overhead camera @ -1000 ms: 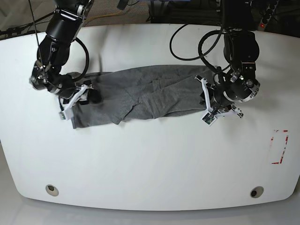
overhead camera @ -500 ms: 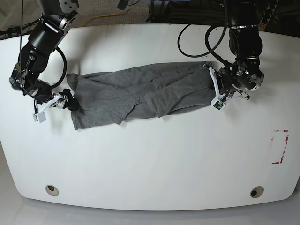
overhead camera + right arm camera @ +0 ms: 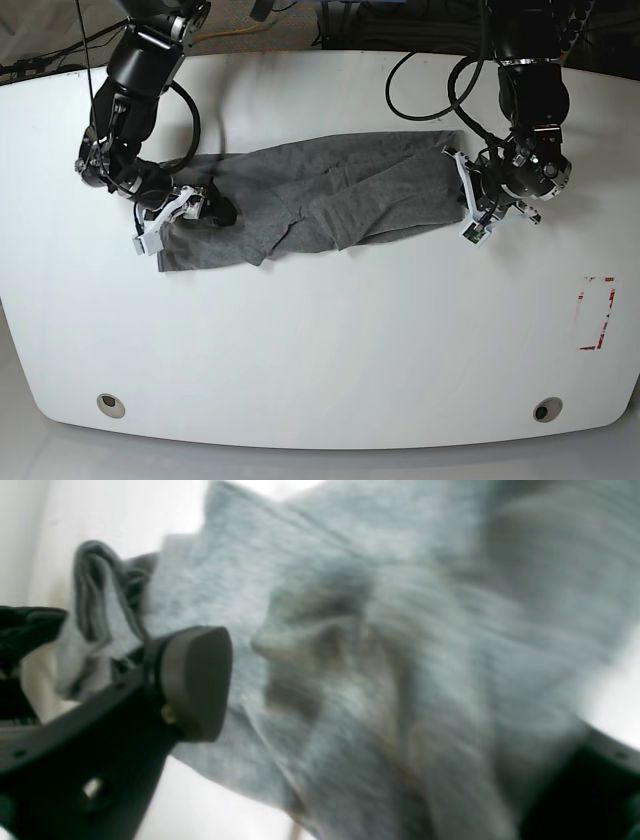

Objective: Fold the T-shirt properly
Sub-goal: 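Lift both strip ends and fold them toward each other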

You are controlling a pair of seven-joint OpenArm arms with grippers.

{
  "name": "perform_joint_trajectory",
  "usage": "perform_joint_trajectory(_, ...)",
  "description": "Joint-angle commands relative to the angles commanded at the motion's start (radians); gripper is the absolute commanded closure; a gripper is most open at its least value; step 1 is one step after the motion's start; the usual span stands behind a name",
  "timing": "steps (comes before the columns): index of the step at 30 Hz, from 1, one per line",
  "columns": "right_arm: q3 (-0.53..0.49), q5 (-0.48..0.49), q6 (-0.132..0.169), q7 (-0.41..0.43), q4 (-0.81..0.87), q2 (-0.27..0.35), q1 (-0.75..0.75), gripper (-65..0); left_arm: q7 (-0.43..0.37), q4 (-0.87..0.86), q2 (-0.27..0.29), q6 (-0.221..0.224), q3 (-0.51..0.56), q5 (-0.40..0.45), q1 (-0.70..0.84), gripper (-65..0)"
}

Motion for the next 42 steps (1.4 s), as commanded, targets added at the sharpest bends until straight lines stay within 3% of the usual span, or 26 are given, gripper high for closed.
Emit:
perform_joint_trajectory(4,-0.002,-0.002,0.0,0.034,0.0,0.008,0.015,-4.0,-0.023,-0.11,-0.011,0.0,0.038,-0.002,-0.041,-1.1)
perform_joint_trajectory(5,-0.002,-0.002,0.0,0.034,0.002,0.02,0.015,0.0,-0.023,-0.126,-0.009,0.0,0.04,-0.002,-0.051,-1.1)
perform_joint_trajectory(12,-0.002,0.0,0.0,0.028,0.11,0.072,-0.002,0.0,-0.032,-0.247,-0.006,0.0,0.041,-0.002,-0.107,-1.1)
perform_joint_trajectory(19,-0.012,0.0,0.0,-0.074,0.31,0.086,-0.017,0.0,-0.058,-0.273,-0.005,0.0,0.104,0.0,-0.114,-1.1)
perform_joint_trajectory(25,-0.121,0.008,0.0,-0.083,0.46,0.089,-0.014,0.0,-0.06,-0.275,0.015,0.0,0.181,0.0,-0.114,-1.1)
perform_joint_trajectory(29,-0.253,0.005,0.0,-0.086,0.571,0.086,-0.011,0.0,-0.06,-0.275,0.017,0.0,0.224,-0.002,-0.114,-1.1)
perform_joint_trajectory(42,-0.476,-0.015,0.0,-0.081,0.598,-0.063,-0.009,0.0,-0.086,-0.275,0.017,0.0,0.224,-0.002,-0.106,-1.1)
